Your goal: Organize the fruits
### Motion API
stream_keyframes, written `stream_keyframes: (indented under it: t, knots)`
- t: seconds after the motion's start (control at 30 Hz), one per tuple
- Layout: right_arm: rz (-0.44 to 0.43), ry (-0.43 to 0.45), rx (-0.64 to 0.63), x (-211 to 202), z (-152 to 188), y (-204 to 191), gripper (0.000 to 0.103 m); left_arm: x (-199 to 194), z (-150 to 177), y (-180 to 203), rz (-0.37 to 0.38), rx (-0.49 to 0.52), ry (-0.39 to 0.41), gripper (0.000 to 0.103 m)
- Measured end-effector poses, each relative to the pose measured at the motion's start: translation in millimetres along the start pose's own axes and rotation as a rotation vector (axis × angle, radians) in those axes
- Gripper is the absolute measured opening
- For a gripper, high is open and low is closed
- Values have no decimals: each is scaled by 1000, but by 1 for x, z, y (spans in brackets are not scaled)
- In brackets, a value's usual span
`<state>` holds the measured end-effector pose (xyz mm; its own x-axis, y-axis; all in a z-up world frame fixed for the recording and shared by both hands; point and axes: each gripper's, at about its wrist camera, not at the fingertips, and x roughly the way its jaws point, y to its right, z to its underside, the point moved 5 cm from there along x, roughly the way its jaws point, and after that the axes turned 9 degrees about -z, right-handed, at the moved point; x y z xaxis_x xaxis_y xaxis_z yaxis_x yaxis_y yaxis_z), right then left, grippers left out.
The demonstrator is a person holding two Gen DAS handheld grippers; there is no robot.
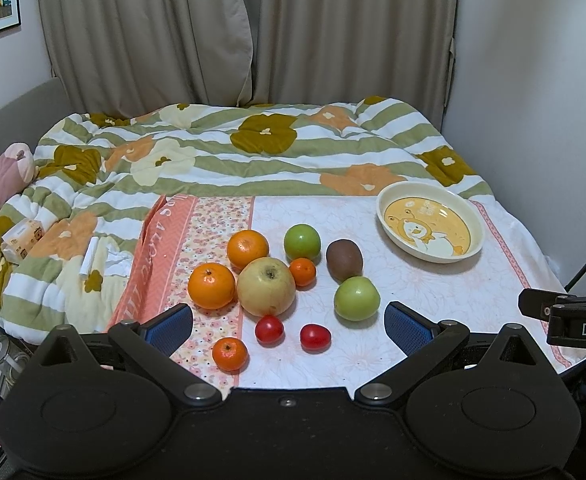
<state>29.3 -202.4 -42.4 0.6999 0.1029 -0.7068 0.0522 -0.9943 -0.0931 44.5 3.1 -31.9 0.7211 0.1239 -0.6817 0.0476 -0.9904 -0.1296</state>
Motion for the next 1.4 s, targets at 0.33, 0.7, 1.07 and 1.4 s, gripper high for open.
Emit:
stream_keyframes:
  t: [0.33, 0.7, 1.07, 1.4]
  knots:
    - [-2, 8, 5, 0, -1, -2, 103, 0, -3, -3, -2, -1, 4, 103]
    - [-25, 12, -6, -3, -5, 2, 103, -1, -10, -10, -16, 5, 4, 103]
    - [-172, 32, -68, 23, -7, -6, 103, 16, 7, -15, -94, 46, 62, 103]
    - [-202, 3, -21, 74, 10, -36, 103, 69, 20, -21, -12, 139, 90, 103]
